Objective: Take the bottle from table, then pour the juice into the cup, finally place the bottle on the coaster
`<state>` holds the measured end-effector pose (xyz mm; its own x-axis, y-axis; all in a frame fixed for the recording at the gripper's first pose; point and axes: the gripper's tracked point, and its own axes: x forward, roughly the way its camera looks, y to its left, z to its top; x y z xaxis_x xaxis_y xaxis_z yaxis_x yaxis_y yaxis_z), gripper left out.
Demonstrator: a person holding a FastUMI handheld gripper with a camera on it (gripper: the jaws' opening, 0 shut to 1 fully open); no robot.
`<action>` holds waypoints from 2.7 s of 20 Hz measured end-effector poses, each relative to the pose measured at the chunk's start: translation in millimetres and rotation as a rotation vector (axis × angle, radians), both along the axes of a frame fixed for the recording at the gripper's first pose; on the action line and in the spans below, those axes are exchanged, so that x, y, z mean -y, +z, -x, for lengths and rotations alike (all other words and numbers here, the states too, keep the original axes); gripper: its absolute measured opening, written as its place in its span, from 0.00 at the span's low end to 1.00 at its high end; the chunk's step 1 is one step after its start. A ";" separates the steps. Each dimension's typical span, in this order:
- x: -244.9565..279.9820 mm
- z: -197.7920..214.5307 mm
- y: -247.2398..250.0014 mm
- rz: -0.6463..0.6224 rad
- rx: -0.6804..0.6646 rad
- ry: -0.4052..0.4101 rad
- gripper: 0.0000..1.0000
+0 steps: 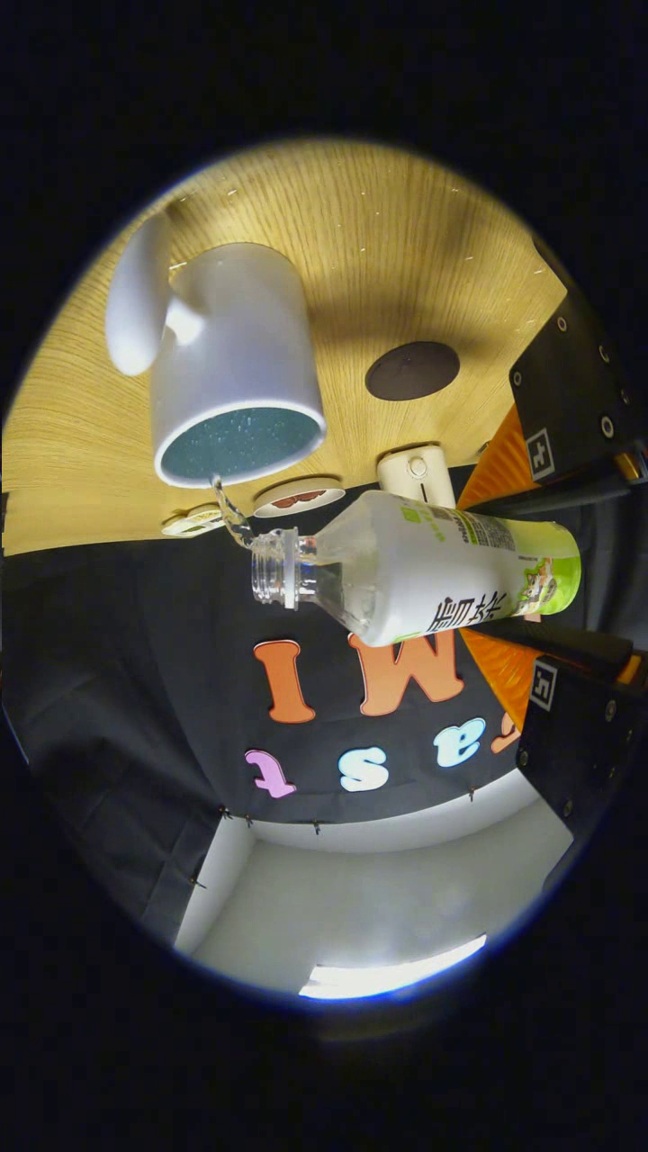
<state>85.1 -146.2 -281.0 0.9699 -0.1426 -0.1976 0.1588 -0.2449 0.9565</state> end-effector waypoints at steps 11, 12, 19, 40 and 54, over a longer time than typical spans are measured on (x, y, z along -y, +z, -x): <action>6.2 3.1 -0.1 -0.054 0.019 -0.034 0.57; 5.5 2.6 0.6 -0.062 0.019 -0.037 0.58; 8.8 0.9 2.9 -0.111 0.030 -0.064 0.57; 16.6 -6.5 28.2 -0.303 0.081 -0.142 0.57; 22.9 -9.2 38.8 -0.443 0.147 -0.202 0.57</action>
